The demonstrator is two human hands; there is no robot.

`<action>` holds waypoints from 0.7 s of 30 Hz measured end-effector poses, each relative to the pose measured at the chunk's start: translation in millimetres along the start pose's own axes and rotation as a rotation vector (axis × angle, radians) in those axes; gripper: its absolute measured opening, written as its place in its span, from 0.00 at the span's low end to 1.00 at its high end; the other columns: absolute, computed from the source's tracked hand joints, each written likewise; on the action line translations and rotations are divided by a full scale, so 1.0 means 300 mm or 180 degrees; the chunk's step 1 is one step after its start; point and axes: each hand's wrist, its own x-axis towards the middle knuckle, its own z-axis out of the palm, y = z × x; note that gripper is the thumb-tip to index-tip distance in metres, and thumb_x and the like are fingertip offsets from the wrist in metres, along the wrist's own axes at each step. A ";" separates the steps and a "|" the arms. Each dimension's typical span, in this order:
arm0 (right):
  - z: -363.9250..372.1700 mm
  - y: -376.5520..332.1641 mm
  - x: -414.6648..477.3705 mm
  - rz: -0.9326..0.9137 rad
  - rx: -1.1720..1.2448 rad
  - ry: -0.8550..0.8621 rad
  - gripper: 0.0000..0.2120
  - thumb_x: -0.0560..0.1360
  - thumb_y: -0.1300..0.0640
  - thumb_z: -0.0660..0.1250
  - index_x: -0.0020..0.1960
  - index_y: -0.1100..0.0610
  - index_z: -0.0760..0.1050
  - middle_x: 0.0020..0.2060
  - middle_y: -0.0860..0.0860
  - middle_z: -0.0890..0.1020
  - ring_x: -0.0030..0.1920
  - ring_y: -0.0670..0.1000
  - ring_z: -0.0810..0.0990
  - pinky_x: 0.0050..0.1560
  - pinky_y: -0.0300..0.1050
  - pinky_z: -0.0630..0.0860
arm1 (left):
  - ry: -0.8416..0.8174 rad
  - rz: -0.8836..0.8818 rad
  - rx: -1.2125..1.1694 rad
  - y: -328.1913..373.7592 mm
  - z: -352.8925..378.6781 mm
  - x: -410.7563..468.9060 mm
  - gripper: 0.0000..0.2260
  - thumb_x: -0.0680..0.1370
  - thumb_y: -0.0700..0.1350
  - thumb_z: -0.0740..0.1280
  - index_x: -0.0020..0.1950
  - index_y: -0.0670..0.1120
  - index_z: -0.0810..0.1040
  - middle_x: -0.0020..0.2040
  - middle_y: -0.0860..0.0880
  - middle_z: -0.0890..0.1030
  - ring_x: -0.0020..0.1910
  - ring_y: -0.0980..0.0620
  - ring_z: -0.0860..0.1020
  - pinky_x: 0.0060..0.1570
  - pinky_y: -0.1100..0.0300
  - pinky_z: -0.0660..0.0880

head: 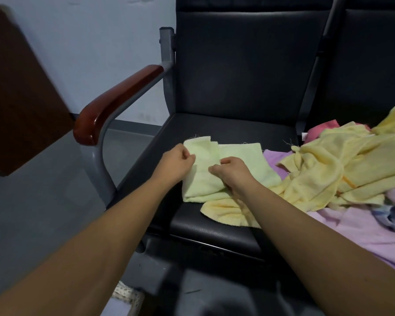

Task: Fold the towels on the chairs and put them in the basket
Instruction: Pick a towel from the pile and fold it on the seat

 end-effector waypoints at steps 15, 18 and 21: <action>0.014 0.046 -0.049 -0.1319 -0.3070 0.0107 0.20 0.82 0.56 0.56 0.73 0.53 0.72 0.72 0.56 0.70 0.71 0.58 0.67 0.72 0.48 0.63 | -0.0267 -0.1153 -0.0796 -0.039 0.039 0.014 0.11 0.76 0.47 0.70 0.51 0.40 0.80 0.50 0.45 0.82 0.44 0.50 0.79 0.38 0.59 0.72; 0.047 0.020 -0.071 -0.1202 -0.2177 -0.0330 0.19 0.82 0.57 0.57 0.72 0.56 0.72 0.74 0.54 0.70 0.74 0.53 0.66 0.71 0.39 0.58 | 0.0144 -0.0944 -0.1159 -0.052 0.008 0.000 0.06 0.77 0.45 0.65 0.45 0.43 0.76 0.46 0.44 0.81 0.43 0.48 0.77 0.39 0.56 0.70; 0.083 -0.012 -0.088 -0.0884 -0.1303 -0.0586 0.17 0.82 0.54 0.61 0.68 0.55 0.77 0.68 0.49 0.76 0.68 0.48 0.73 0.63 0.36 0.64 | 0.0462 -0.0672 -0.0866 -0.050 -0.047 -0.003 0.06 0.79 0.46 0.63 0.44 0.46 0.71 0.41 0.50 0.75 0.41 0.50 0.74 0.38 0.55 0.67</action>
